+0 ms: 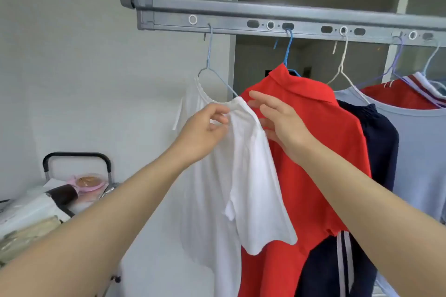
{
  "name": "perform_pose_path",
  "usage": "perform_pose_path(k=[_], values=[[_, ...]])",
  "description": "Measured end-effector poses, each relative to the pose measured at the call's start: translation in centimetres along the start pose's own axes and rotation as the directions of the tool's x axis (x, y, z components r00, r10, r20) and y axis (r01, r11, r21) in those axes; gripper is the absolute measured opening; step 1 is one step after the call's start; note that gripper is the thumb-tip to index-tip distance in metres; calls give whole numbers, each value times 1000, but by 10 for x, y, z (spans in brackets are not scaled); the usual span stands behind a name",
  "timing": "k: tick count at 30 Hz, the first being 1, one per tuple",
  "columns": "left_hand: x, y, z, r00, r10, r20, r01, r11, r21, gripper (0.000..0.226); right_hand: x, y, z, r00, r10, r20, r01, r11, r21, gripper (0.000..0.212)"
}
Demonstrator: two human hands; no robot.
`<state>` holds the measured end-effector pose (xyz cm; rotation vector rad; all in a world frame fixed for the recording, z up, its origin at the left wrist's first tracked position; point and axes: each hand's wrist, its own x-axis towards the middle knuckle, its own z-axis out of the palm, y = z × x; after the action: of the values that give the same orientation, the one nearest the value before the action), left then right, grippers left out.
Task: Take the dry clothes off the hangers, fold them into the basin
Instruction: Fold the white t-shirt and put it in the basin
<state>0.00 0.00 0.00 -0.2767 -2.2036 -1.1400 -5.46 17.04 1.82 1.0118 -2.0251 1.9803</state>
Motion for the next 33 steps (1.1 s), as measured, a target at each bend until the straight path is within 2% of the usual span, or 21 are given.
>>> perform_pose_path(k=[3,7,12,15,17,19,24,27,30,33], values=[[12,12,-11,999,-10,-47,8,999,-53,28,10,-9,10,996,50,74,-54,997,62,36],[17,19,-28,999,-36,-17,34,993,-109,10,20,-15,27,969,75,234,-89,995,51,30],[11,12,-53,996,-88,-27,83,982,-168,15,34,-21,50,982,48,180,-35,997,-75,21],[6,7,-72,993,-99,56,105,988,-114,23,39,-26,72,978,74,196,-44,987,-154,16],[5,6,-87,985,-125,117,138,984,-111,28,43,-30,87,971,85,223,-57,990,-128,20],[4,4,-98,985,-123,118,134,986,-94,26,46,-32,99,971,93,222,-73,993,-97,23],[-11,-8,-113,1000,19,20,-21,997,73,25,51,-32,122,978,146,147,-143,989,-34,22],[-22,-7,-122,984,161,75,-172,968,182,27,54,-33,123,982,153,111,-155,988,18,23],[-32,-1,-130,948,287,138,-318,878,358,22,57,-40,120,982,151,117,-160,984,78,22],[-38,-2,-125,923,336,190,-386,821,421,19,61,-49,116,970,185,155,-207,969,138,20]])
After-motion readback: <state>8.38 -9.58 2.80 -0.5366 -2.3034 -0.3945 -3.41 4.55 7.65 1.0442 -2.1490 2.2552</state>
